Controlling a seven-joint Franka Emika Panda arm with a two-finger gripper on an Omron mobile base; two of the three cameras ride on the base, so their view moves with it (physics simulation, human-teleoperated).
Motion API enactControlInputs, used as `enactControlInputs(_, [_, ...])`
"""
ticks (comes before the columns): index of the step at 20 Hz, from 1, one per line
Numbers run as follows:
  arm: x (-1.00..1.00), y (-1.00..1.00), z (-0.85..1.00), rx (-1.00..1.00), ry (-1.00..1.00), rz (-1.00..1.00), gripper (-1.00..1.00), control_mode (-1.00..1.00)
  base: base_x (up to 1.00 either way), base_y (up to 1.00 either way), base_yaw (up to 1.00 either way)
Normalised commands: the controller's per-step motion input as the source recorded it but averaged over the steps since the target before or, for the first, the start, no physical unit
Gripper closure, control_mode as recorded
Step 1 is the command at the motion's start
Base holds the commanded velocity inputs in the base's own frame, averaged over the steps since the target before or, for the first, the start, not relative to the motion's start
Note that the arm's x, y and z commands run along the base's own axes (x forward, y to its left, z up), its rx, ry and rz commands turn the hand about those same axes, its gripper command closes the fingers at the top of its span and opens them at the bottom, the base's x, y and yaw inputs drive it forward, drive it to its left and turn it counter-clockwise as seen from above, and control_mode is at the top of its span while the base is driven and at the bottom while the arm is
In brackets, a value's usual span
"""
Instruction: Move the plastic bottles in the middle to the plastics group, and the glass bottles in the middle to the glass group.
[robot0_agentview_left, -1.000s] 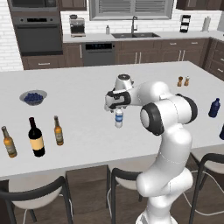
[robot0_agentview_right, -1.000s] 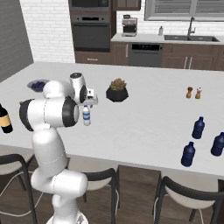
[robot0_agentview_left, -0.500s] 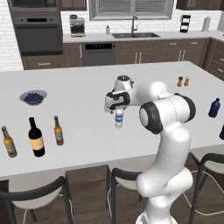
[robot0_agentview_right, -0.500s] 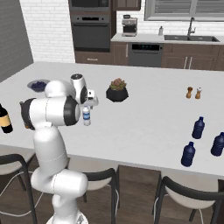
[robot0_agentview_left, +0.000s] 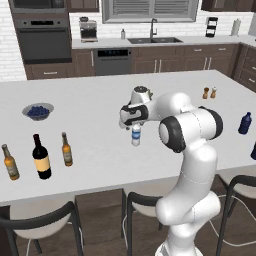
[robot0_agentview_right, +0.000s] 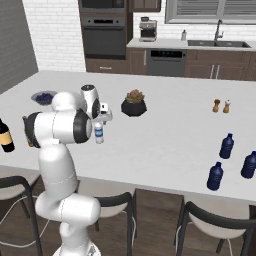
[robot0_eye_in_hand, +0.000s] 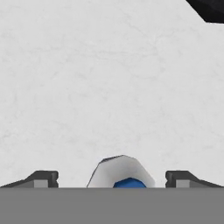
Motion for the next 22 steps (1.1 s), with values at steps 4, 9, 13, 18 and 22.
enactControlInputs(4, [0.00,0.00,0.00,0.00,0.00,0.00,1.00,-1.00,0.00,0.00,0.00])
enactControlInputs(9, [-0.02,-0.06,0.00,0.00,0.00,0.00,1.00,-1.00,0.00,0.00,0.00])
enactControlInputs(13, [-0.31,-0.52,0.47,0.00,-0.02,-0.09,1.00,-1.00,0.00,0.00,0.00])
enactControlInputs(18, [-0.41,-0.96,0.56,0.04,0.00,-0.21,1.00,-1.00,0.00,0.00,0.00])
enactControlInputs(22, [-0.31,-1.00,0.34,0.08,0.00,-0.30,1.00,-1.00,0.00,0.00,0.00])
